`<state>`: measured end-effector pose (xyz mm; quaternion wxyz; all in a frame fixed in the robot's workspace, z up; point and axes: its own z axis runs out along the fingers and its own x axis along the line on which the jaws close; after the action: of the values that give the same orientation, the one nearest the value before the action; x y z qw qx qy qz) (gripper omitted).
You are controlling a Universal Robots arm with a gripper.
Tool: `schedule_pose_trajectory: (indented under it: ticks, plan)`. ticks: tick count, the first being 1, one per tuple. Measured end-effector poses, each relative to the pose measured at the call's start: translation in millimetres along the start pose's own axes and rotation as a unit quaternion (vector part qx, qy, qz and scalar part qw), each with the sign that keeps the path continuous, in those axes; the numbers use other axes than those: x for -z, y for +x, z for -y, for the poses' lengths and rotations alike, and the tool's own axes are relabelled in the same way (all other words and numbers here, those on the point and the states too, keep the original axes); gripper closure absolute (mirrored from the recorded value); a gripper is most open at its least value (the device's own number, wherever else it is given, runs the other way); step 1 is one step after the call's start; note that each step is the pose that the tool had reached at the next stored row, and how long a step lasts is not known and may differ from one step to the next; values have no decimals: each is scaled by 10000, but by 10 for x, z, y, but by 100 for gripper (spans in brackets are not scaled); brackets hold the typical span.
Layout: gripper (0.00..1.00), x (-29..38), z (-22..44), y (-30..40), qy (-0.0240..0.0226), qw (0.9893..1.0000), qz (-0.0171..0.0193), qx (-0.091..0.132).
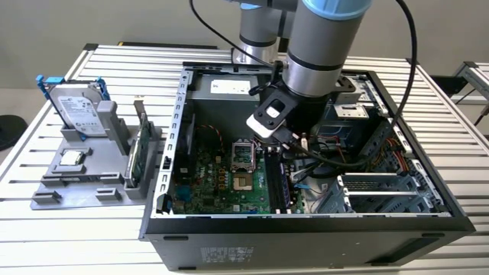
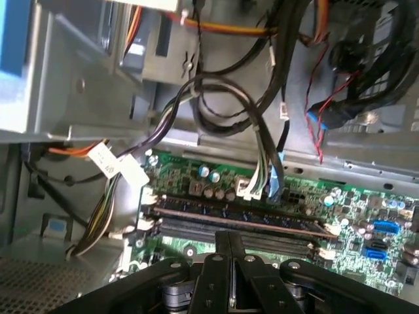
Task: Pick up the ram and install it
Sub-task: 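Press down the ram until it locks into place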
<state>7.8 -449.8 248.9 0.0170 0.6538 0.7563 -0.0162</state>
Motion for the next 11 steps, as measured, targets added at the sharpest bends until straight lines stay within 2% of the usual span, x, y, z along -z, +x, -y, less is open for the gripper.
schedule_pose_trajectory:
  ticks: [2,3,7,11]
  plan:
    - [100,-4,0,0,-78,9999,44,-70]
    - [100,-11,0,0,-85,9999,54,-129]
    - [100,-30,0,1,-69,9990,62,-430]
    - [100,-57,-2,2,-49,9974,66,-721]
